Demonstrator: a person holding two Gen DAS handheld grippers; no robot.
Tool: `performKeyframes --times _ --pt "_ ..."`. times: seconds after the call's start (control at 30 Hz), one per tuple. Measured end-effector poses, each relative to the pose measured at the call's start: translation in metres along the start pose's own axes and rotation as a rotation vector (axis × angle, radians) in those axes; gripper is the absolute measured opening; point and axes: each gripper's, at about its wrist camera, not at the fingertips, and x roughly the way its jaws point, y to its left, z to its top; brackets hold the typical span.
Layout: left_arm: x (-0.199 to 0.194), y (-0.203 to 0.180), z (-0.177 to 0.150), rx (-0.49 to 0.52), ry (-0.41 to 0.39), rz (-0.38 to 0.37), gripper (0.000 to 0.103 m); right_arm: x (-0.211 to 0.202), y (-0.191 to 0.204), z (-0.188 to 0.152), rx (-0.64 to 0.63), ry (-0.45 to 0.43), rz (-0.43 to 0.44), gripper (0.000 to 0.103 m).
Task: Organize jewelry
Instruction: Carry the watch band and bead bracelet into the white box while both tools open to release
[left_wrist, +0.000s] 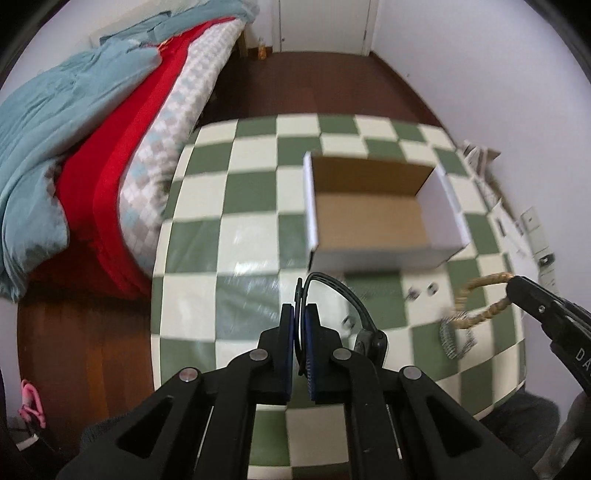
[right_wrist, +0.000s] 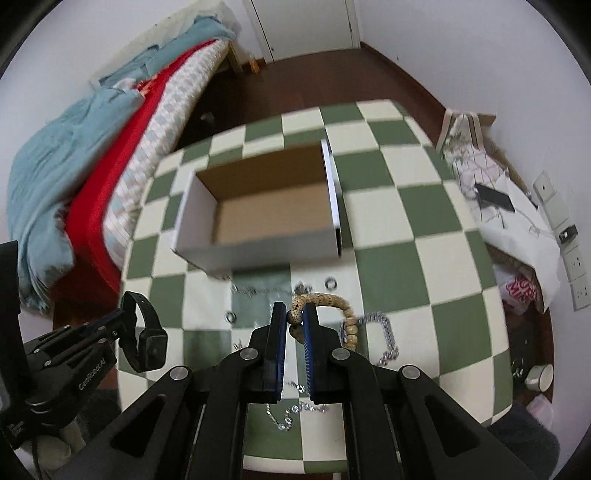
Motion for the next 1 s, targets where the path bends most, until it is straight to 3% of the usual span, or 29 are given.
performKeyframes --times 0.17,0.33,0.63,0.9,1.0 --pt "-0.001 -0.007 0.036 0.014 -0.036 -0.008 0.003 -0.025 0.000 0.037 0.002 -0.058 0.046 0.009" --pt "0.024 -0.008 0.069 0.008 -0.018 -0.010 0.003 -0.029 0.008 0.079 -0.023 -0.079 0.074 0.009" --pt "0.093 0.004 0.108 -0.046 0.088 -0.020 0.003 0.045 0.024 0.133 -0.031 0.042 0.096 0.009" --pt "0.114 0.005 0.129 -0.071 0.120 -0.053 0.004 0.106 0.024 0.155 0.012 0.149 0.135 0.009" --pt "0.116 0.001 0.134 -0.071 0.136 -0.068 0.011 0.114 0.018 0.160 0.037 0.173 0.156 0.009"
